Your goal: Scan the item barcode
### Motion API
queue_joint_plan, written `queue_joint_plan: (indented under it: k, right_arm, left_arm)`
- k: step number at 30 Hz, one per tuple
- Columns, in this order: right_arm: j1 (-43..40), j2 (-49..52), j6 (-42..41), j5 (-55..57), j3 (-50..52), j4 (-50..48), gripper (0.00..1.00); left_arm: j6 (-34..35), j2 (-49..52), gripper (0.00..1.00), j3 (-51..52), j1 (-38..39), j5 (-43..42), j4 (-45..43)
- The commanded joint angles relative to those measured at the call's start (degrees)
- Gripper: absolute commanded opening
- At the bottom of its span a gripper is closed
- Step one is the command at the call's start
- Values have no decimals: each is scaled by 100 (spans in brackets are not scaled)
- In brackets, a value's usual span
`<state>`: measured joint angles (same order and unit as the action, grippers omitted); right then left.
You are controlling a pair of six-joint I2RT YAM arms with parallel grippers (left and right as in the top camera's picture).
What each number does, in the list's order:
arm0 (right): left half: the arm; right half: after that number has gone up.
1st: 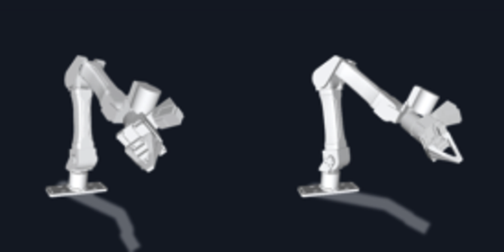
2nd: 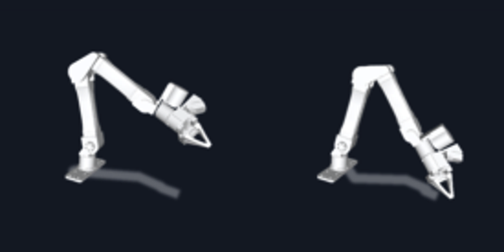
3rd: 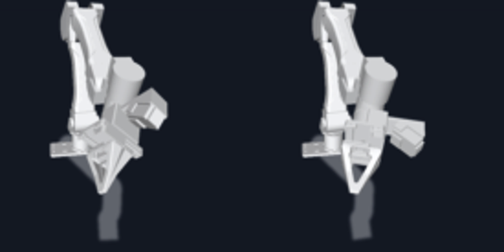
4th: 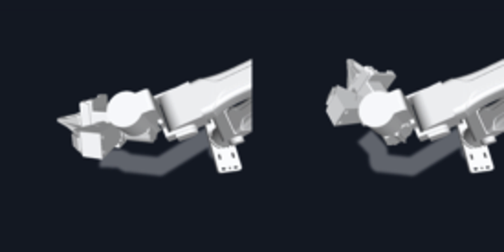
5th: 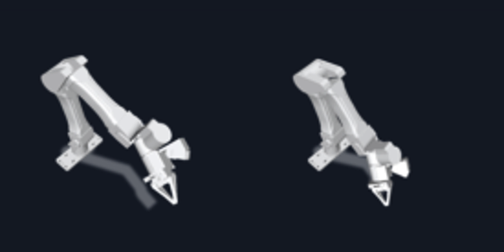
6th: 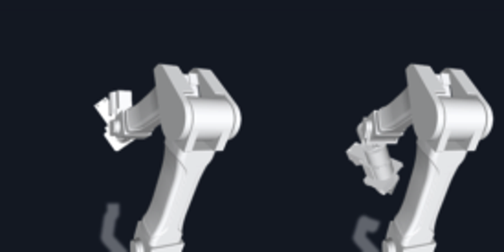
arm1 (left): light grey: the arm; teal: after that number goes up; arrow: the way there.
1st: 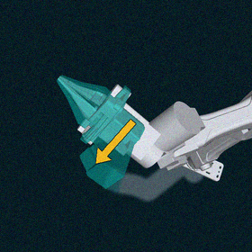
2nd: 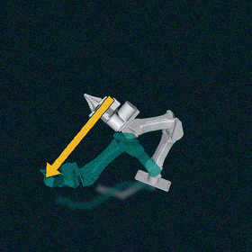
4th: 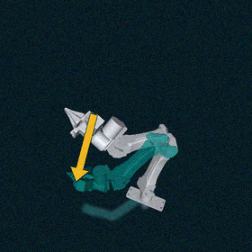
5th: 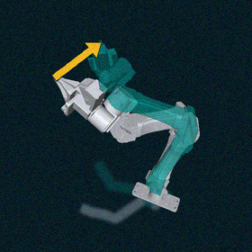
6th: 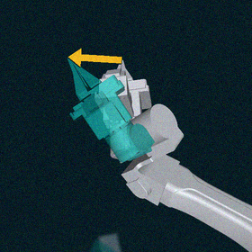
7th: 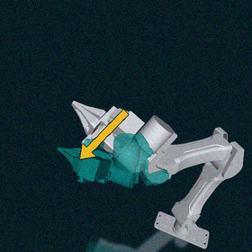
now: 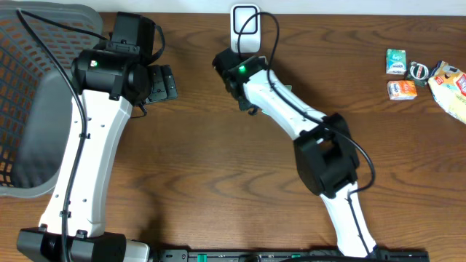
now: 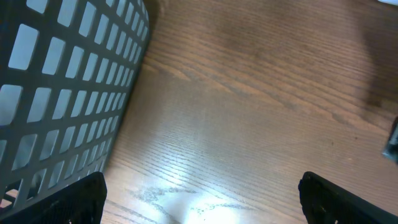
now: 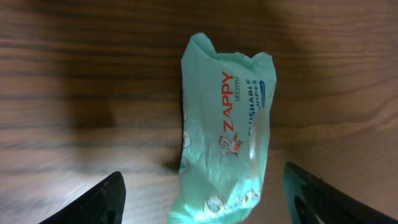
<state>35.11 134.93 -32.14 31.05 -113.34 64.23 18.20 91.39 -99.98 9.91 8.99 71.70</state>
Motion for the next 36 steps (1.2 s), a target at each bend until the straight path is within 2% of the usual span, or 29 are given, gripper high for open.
queue_joint_plan:
  k: [1, 14, 22, 23, 24, 26, 28, 34, 36]
  right_arm:
    - [-15, 227, -260, 614, -13, 4, 76]
    - [-264, 439, -256, 459, 26, -24, 72]
    - [-470, 439, -254, 269, 579, -485, 80]
    - [-492, 439, -254, 201, 649, -557, 78]
    - [-520, 439, -251, 129, 710, -623, 71]
    - [-560, 439, -254, 87, 739, -636, 42]
    - [-590, 437, -254, -20, 734, -636, 26]
    - [-632, 426, -254, -203, 608, -459, 1]
    - [-632, 415, -254, -310, 424, -282, 1]
  left_arm:
    - [52, -9, 98, 17, -9, 70, 11]
    - [52, -9, 98, 17, -9, 70, 11]
    - [52, -9, 98, 17, -9, 70, 11]
    - [52, -9, 98, 17, -9, 70, 11]
    - [52, -9, 98, 17, -9, 70, 11]
    - [52, -9, 98, 17, -9, 70, 11]
    - [52, -9, 98, 17, -9, 70, 11]
    - [52, -9, 98, 17, -9, 70, 11]
    - [52, -9, 98, 17, -9, 70, 11]
